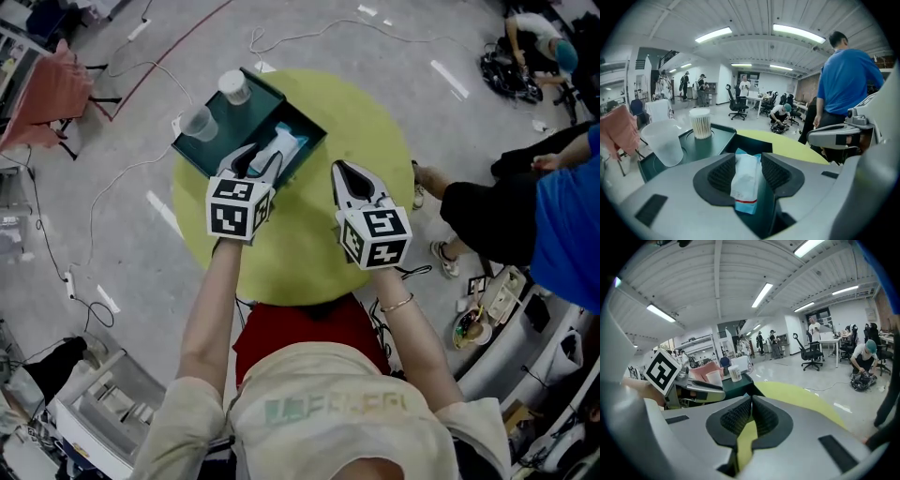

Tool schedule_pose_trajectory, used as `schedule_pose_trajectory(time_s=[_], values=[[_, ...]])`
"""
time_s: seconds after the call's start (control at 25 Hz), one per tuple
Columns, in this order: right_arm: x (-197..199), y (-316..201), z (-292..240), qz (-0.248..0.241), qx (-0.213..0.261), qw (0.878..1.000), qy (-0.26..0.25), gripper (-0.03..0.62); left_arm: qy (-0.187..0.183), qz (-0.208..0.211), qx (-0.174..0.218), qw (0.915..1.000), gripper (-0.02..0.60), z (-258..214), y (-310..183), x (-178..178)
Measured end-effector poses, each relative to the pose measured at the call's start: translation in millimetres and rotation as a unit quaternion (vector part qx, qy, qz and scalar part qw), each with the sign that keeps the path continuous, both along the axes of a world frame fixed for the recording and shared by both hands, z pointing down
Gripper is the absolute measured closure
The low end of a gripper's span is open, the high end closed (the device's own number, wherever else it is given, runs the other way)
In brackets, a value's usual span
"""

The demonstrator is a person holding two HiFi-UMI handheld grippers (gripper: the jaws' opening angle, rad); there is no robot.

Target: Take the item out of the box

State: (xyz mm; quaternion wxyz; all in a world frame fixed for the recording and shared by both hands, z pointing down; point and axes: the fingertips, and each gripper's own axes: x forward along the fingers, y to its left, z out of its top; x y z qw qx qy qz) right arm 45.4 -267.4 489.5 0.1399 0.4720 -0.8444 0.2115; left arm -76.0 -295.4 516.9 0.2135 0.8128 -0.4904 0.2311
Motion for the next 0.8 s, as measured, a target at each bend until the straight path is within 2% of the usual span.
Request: schedule_pose_trajectory(time_s=[0.36,0.8], values=[[0,-11,17,-0.009,-0.021,1.000,0.018,0.557,-0.029,0.019,-0.033,0.9989,0.391,24,-9,7],[2,-22,34,-0.013,-0.041,0.999,0.019,0.557,-0.045,0.036,-0.073,0.9957,0.377,50,-17,16]])
